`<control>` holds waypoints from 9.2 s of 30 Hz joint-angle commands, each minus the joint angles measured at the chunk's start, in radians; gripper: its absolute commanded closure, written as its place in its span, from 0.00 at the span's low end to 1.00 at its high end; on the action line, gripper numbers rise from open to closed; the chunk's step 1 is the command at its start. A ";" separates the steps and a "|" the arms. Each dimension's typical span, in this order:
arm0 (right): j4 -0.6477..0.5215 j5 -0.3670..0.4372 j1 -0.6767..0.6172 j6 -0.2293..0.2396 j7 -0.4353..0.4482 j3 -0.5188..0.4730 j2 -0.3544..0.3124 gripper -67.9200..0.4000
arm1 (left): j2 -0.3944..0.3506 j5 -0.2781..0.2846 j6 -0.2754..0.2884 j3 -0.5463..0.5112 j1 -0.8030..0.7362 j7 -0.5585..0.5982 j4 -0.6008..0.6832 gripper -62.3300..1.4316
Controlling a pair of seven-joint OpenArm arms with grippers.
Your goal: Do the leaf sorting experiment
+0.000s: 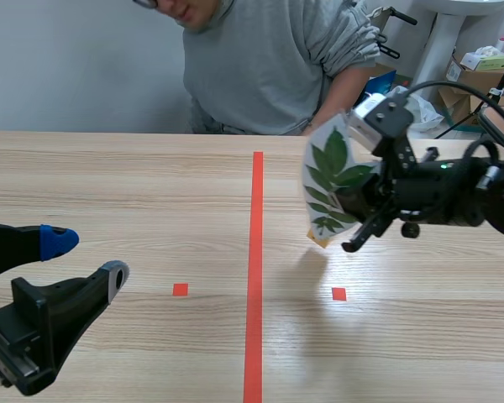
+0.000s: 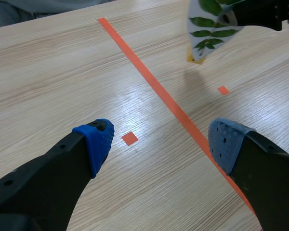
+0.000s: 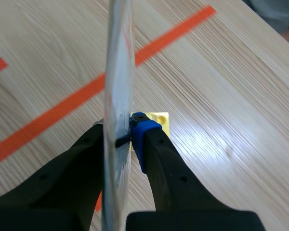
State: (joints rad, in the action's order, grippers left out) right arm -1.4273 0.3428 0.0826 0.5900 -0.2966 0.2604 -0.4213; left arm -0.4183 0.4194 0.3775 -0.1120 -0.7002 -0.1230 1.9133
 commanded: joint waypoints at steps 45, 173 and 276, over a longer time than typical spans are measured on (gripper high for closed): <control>0.394 0.001 0.083 -0.254 0.024 -0.399 -0.019 0.98 | 0.002 0.006 0.003 -0.006 0.006 0.017 0.010 0.29; -0.528 0.271 -0.755 0.156 0.032 -0.600 -0.021 0.00 | 0.002 0.006 0.014 -0.006 0.039 -0.009 0.010 0.29; 0.272 0.039 0.285 0.156 0.041 0.396 0.064 0.00 | 0.024 0.002 0.014 -0.006 0.039 -0.036 0.010 0.29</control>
State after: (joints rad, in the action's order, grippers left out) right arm -1.1397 0.3733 0.3538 0.7372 -0.2668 0.6678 -0.3443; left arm -0.3988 0.4156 0.3931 -0.1120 -0.6590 -0.1753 1.9133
